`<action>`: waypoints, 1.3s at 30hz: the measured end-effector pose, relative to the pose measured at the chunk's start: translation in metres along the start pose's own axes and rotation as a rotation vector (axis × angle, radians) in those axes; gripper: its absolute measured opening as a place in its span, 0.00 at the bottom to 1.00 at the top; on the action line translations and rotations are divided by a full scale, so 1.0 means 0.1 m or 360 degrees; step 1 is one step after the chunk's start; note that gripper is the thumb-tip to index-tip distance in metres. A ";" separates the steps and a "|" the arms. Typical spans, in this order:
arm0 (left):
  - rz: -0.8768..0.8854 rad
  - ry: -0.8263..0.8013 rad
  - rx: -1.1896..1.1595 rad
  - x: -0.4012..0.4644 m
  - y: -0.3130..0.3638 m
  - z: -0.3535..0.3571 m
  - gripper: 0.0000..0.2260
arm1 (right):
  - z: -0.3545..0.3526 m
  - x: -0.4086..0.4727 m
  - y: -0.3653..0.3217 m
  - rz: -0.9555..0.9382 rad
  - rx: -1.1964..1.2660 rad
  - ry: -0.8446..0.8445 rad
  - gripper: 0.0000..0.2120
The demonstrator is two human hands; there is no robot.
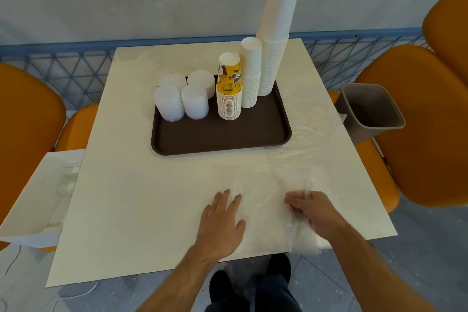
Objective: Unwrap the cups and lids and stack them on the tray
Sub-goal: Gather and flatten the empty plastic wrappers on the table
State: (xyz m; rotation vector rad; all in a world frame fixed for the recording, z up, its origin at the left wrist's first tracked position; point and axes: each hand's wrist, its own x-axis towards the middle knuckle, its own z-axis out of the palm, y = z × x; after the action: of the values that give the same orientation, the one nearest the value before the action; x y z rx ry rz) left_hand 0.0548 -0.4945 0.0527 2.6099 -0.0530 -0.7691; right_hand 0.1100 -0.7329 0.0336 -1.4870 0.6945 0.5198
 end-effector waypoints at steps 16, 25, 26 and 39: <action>0.0032 0.0029 0.0262 0.27 0.10 0.18 0.31 | 0.01 0.17 -0.10 -0.0107 -0.0298 0.0014 0.03; 0.0051 0.0063 0.0282 0.30 -0.13 0.19 0.34 | -0.24 0.12 -0.17 -0.0542 -0.1027 0.0423 0.17; 0.0039 0.0072 0.0278 0.29 -0.20 0.18 0.34 | -0.25 0.16 -0.19 -0.0636 -0.1093 0.0454 0.15; -0.0108 0.0113 0.0219 0.03 -0.70 0.09 0.36 | 0.01 0.77 -0.67 -0.1056 -0.1698 0.0331 0.15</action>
State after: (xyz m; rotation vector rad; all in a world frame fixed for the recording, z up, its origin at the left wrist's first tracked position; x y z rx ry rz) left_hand 0.0470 -0.4346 0.0162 2.7798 0.0035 -0.7185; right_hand 0.2113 -0.7420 0.0275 -2.6517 -0.0212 0.1940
